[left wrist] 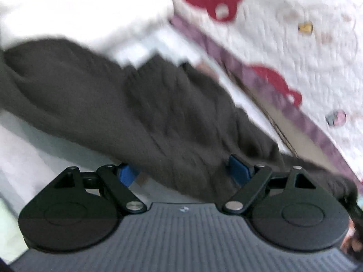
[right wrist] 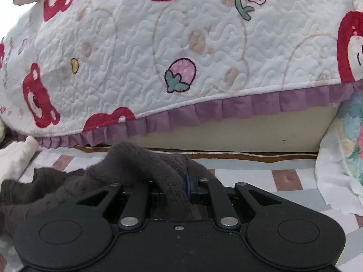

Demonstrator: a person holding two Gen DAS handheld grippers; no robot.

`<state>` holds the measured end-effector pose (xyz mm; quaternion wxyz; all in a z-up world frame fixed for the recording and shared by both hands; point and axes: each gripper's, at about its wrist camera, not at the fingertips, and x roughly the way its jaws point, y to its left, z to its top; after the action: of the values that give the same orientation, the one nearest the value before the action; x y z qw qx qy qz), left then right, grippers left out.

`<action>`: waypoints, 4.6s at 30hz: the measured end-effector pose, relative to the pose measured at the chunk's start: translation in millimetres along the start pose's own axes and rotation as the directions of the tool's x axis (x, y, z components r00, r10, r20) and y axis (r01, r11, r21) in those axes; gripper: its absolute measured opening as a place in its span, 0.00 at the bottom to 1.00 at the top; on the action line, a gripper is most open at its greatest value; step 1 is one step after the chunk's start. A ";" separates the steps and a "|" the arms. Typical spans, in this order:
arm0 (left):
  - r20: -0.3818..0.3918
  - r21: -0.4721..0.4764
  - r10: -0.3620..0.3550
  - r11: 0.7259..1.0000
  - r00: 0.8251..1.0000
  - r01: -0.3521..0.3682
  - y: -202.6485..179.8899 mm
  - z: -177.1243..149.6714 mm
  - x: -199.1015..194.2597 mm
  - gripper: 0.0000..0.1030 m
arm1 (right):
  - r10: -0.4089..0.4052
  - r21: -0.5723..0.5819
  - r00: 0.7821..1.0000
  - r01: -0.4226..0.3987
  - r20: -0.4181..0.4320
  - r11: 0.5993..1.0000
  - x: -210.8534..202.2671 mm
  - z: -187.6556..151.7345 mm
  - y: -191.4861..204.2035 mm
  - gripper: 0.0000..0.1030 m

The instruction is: Fold clothes

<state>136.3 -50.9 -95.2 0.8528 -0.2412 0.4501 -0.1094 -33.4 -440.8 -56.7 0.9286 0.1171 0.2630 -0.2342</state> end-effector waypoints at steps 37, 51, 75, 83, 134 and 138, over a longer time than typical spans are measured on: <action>-0.131 0.174 -0.245 0.948 0.960 0.266 -93.9 -51.3 5.2 0.18 | 0.070 0.081 0.976 -0.054 -0.204 0.995 -0.5 -39.2 -42.2 0.36; -0.116 0.165 -0.222 0.957 0.968 0.239 -65.6 -44.5 18.0 0.29 | 0.289 -0.108 0.907 -0.335 -0.307 0.936 -19.7 -126.1 81.3 0.46; 0.071 0.609 -0.320 0.764 0.945 0.213 -119.5 -47.9 -49.1 0.12 | -0.080 -0.151 0.997 0.075 -0.023 0.986 -53.7 -52.6 5.0 0.14; -0.062 0.598 -0.460 0.693 0.886 0.402 -106.9 -77.6 -123.3 0.00 | -0.454 -0.127 0.856 0.493 0.247 0.861 -201.8 -12.6 -68.6 0.14; -0.419 0.824 0.007 0.422 0.908 0.377 -210.1 -61.5 161.9 0.58 | -0.083 0.140 0.936 0.138 -0.343 0.980 24.7 -64.5 -299.1 0.49; -0.427 0.818 0.017 0.432 0.904 0.379 -228.2 -78.9 175.7 0.61 | -0.067 0.165 0.929 0.136 -0.365 0.977 15.1 -67.3 -311.8 0.50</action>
<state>178.8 -342.7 -142.3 0.7316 0.2172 0.4495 -0.4643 -206.0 -692.5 -150.4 0.8367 0.2308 0.4097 -0.2807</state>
